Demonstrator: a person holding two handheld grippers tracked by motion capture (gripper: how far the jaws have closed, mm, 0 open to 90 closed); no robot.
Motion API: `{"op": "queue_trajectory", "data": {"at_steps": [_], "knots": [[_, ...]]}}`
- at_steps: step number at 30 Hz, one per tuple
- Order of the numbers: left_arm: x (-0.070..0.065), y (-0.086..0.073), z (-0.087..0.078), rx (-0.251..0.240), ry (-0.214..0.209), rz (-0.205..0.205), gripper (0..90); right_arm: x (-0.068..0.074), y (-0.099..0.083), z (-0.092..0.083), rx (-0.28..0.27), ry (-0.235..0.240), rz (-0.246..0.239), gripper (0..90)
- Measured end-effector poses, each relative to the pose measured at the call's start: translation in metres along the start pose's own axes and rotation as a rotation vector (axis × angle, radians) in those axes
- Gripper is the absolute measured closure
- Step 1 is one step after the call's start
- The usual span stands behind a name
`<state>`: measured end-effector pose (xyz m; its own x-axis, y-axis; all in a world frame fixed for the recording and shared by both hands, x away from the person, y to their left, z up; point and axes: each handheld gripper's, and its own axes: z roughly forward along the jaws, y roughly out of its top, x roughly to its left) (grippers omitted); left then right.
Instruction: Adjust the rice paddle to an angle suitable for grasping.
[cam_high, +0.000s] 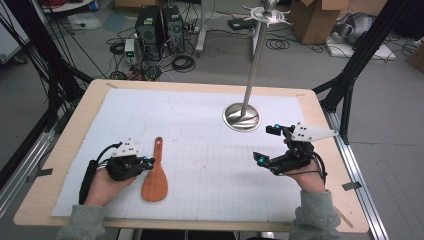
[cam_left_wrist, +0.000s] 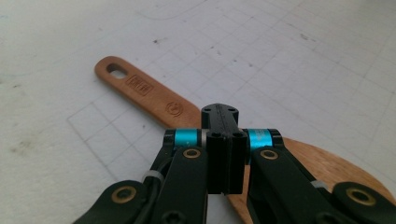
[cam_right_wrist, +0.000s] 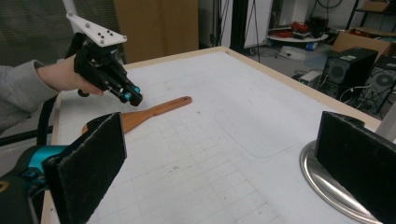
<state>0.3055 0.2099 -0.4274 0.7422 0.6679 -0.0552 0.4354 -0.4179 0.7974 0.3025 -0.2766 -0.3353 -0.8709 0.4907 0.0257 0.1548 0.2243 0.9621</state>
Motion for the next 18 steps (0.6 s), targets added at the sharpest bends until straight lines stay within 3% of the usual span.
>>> {"op": "queue_trajectory", "data": {"at_steps": [5, 11, 18], "knots": [[0.006, -0.005, 0.004, 0.011, 0.011, -0.032, 89.6, 0.001, 0.000, -0.001, 0.006, 0.002, -0.001, 1.1], [0.008, -0.006, 0.009, 0.041, 0.025, -0.022, 89.6, 0.002, -0.001, -0.004, 0.010, -0.003, -0.003, 1.1], [0.011, -0.007, 0.014, 0.057, 0.030, -0.038, 89.6, 0.003, -0.002, -0.006, 0.016, -0.012, 0.001, 1.1]]}}
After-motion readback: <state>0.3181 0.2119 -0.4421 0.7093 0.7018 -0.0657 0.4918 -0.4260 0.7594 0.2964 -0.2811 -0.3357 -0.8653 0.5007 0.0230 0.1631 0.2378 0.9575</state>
